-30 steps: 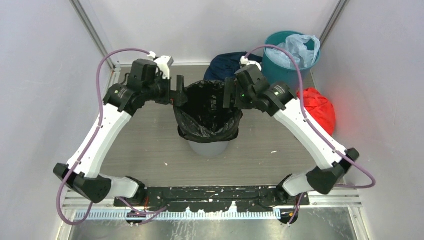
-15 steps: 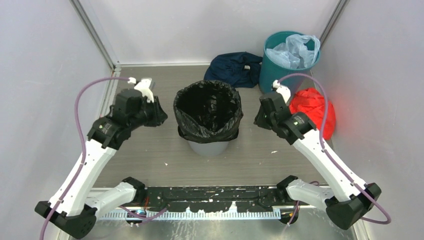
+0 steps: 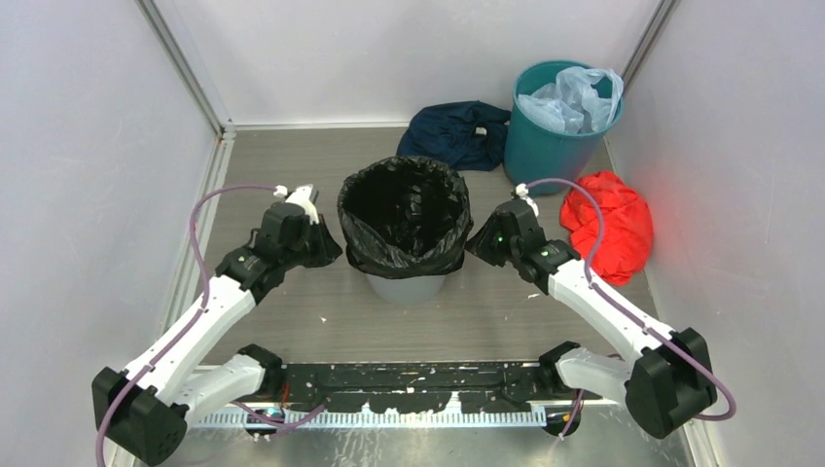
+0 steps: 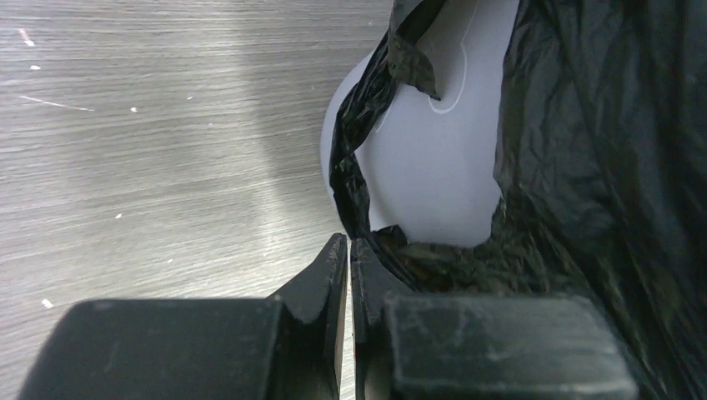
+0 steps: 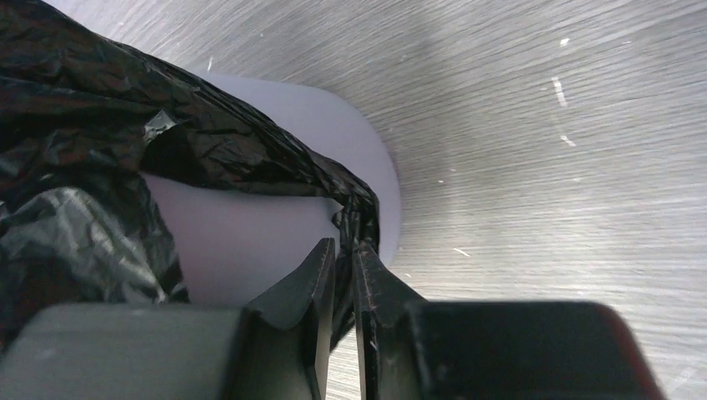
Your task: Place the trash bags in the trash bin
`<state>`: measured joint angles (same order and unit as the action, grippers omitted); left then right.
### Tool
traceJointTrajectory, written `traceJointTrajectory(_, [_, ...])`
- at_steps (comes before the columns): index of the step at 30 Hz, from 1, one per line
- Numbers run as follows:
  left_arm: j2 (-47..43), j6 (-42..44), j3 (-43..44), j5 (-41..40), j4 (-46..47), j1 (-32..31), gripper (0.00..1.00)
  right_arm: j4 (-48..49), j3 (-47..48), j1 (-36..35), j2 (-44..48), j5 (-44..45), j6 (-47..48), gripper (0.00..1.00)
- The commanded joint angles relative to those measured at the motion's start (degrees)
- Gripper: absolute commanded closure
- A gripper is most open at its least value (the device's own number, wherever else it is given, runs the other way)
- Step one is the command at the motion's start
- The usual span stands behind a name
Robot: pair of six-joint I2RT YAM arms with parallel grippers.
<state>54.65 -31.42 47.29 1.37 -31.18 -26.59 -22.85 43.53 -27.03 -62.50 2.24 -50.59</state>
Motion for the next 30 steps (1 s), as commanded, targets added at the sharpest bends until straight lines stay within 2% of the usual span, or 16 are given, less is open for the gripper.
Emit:
traceJointTrajectory(1, [1.9,-2.6,-3.1,2.5,13.8,0.2,0.94,12.9,-2.7,0.2,-1.7,-5.2,-4.7,0.81])
traceJointTrajectory(14, [7.7,-3.5,-8.9,4.1,21.4,0.3,0.96,21.5,-9.4,0.2,-9.1,-8.2,-7.2,0.89])
traceJointTrajectory(23, [10.5,-3.4,-10.1,4.4,23.3,0.2,0.98,22.6,-10.1,0.2,-10.6,-9.1,-7.4,0.9])
traceJointTrajectory(27, [8.6,-2.4,-8.1,3.6,20.0,0.3,0.96,17.8,-8.5,0.2,-7.8,-6.9,-5.9,0.9])
traceJointTrajectory(30, [7.4,-0.5,-4.6,2.1,13.1,0.3,0.84,7.1,-5.2,0.1,-4.3,-1.6,-2.7,0.87])
